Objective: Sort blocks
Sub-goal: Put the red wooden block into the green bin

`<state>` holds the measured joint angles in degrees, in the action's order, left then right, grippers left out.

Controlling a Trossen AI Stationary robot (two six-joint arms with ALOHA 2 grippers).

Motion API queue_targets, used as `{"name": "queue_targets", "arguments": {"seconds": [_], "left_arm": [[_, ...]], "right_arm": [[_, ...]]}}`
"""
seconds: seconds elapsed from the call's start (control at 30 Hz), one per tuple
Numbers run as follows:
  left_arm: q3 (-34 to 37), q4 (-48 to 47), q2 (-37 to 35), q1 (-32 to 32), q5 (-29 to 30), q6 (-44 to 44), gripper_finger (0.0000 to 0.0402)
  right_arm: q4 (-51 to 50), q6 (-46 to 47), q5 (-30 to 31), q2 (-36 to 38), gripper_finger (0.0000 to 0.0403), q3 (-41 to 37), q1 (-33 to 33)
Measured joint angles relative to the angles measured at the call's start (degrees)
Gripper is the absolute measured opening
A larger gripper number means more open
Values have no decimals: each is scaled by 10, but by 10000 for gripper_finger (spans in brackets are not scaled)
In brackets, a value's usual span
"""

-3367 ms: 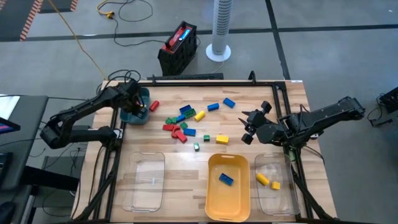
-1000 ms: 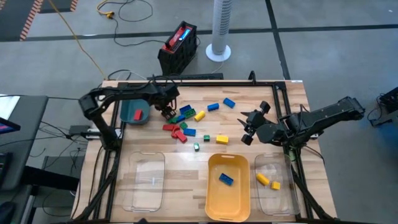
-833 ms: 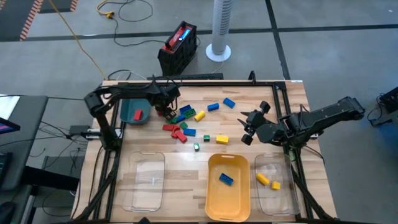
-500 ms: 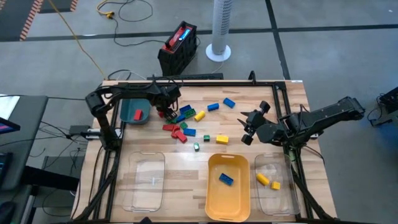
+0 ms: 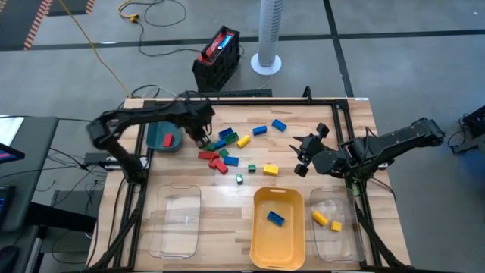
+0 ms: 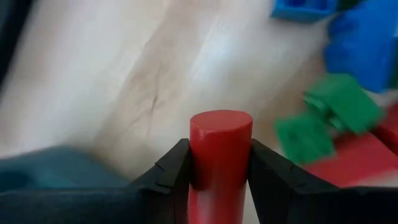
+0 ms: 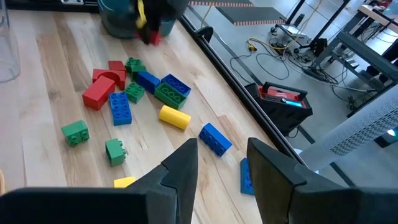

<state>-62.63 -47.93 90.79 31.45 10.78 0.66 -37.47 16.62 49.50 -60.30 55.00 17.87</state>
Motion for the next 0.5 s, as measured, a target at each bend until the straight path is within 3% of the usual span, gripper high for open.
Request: {"name": "queue_targets", "arguments": {"seconds": [0.27, 0.5], "left_arm": [[0, -152, -195, 6, 50, 19, 118], [55, -175, -253, 70, 60, 30, 118]], "right_arm": [[2, 5, 0, 0, 152, 0, -5], [22, 15, -13, -1, 152, 0, -28]]}}
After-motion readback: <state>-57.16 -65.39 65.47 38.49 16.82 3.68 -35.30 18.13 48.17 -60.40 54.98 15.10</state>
